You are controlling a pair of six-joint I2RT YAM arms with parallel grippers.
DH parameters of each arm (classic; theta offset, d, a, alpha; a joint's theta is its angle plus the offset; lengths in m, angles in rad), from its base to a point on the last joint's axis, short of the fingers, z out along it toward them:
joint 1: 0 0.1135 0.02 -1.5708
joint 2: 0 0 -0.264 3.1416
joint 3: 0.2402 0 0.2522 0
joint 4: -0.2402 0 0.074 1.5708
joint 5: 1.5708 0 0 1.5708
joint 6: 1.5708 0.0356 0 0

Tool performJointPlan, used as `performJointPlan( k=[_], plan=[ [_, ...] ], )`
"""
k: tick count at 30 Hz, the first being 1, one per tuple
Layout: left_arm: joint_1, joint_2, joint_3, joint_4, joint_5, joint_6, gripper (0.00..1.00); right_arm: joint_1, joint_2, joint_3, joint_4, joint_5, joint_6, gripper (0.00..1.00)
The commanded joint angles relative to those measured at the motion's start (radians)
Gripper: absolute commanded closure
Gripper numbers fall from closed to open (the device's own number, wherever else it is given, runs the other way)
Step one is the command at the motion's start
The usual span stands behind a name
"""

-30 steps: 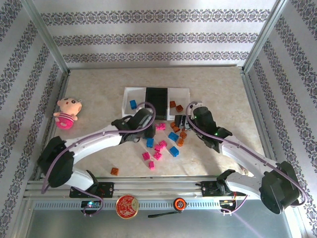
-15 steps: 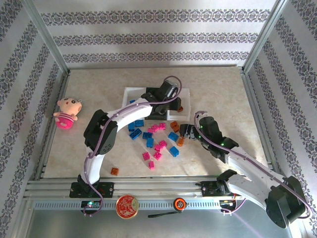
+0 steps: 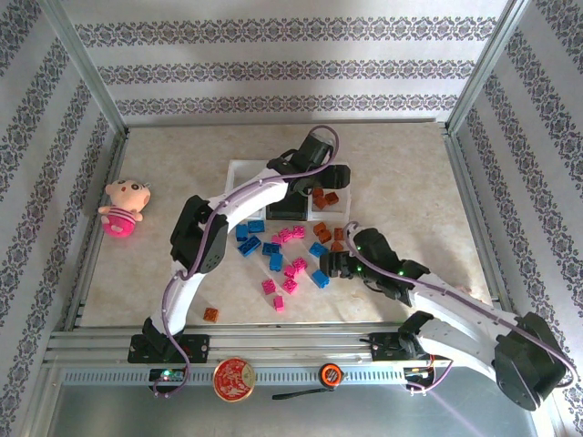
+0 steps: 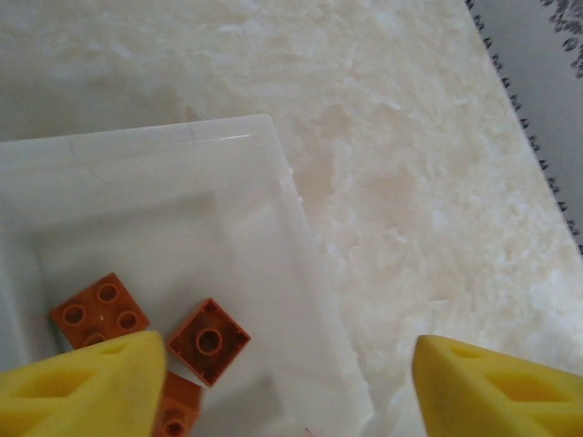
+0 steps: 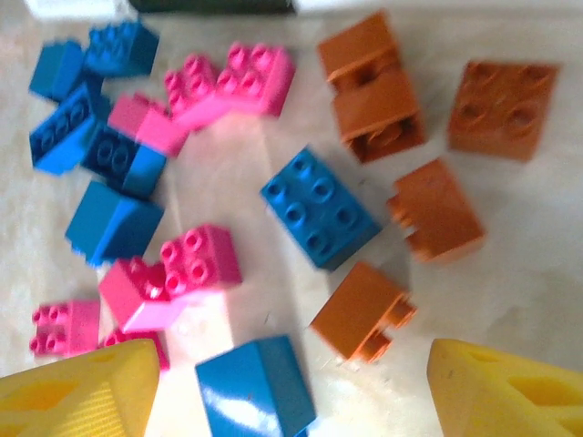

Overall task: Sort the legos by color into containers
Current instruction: Place the lego in the container, then pick up the lego from the bottom-center of the table, then place the lego in the container.

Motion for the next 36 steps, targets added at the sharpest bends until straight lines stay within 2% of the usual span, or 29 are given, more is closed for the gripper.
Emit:
performJointPlan(
  k=[1,4,8,13,17,21,26,28,32,36],
  plan=[
    [0.017,-0.176,-0.085,0.059,0.027,-0.005,0.17,0.057,0.034,-0.004,-0.016,-0.017,0.005,0.23],
    [0.022,-0.338,-0.245,0.133,-0.002,0.003,0.08,0.102,0.088,0.015,-0.024,0.009,-0.003,0.26],
    [0.043,-0.576,-0.516,0.203,-0.071,-0.012,0.02,0.130,0.179,0.056,-0.039,0.027,-0.013,0.31],
    [0.081,-0.855,-0.791,0.197,-0.164,-0.009,0.00,0.153,0.269,0.100,-0.049,0.037,-0.028,0.35],
    [0.083,-1.033,-0.929,0.125,-0.241,0.019,0.00,0.176,0.330,0.142,-0.082,0.067,-0.039,0.40],
    [0.083,-1.154,-1.021,0.033,-0.300,0.035,0.00,0.189,0.380,0.178,-0.129,0.088,-0.054,0.44],
    [0.083,-1.271,-1.129,-0.044,-0.342,0.028,0.00,0.193,0.381,0.200,-0.146,0.072,-0.070,0.66],
    [0.083,-1.301,-1.146,-0.087,-0.364,0.025,0.00,0.194,0.347,0.219,-0.162,0.068,-0.082,0.71],
    [0.083,-1.376,-1.193,-0.146,-0.417,0.002,0.00,0.194,0.282,0.311,-0.186,0.053,-0.120,0.73],
    [0.083,-1.458,-1.295,-0.122,-0.402,-0.062,0.00,0.153,0.374,0.499,-0.137,-0.028,-0.163,0.74]
  ],
)
